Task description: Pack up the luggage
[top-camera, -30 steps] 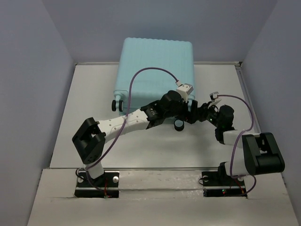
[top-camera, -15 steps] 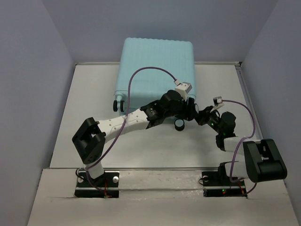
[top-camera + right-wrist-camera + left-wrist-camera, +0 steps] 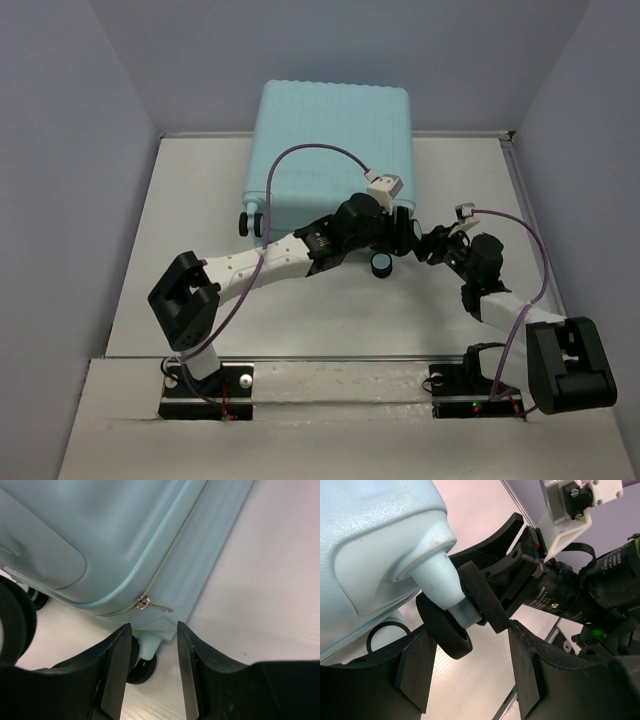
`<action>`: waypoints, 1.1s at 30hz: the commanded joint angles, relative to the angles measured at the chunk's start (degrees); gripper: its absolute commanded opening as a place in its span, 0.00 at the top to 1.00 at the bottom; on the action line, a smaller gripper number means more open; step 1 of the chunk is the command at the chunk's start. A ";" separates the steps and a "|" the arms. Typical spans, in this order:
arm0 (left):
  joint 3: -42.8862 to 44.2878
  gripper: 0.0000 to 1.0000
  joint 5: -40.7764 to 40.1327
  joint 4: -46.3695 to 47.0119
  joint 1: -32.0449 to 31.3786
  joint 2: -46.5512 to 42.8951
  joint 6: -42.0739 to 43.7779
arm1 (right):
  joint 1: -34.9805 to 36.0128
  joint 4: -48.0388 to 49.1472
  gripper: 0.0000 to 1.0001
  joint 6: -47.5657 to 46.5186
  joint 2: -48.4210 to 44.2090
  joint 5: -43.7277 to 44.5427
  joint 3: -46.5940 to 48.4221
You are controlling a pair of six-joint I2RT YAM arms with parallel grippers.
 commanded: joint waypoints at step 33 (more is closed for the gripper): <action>-6.57 0.25 15.56 8.34 3.20 -6.41 0.85 | -0.41 18.67 0.93 2.49 12.23 -9.18 1.88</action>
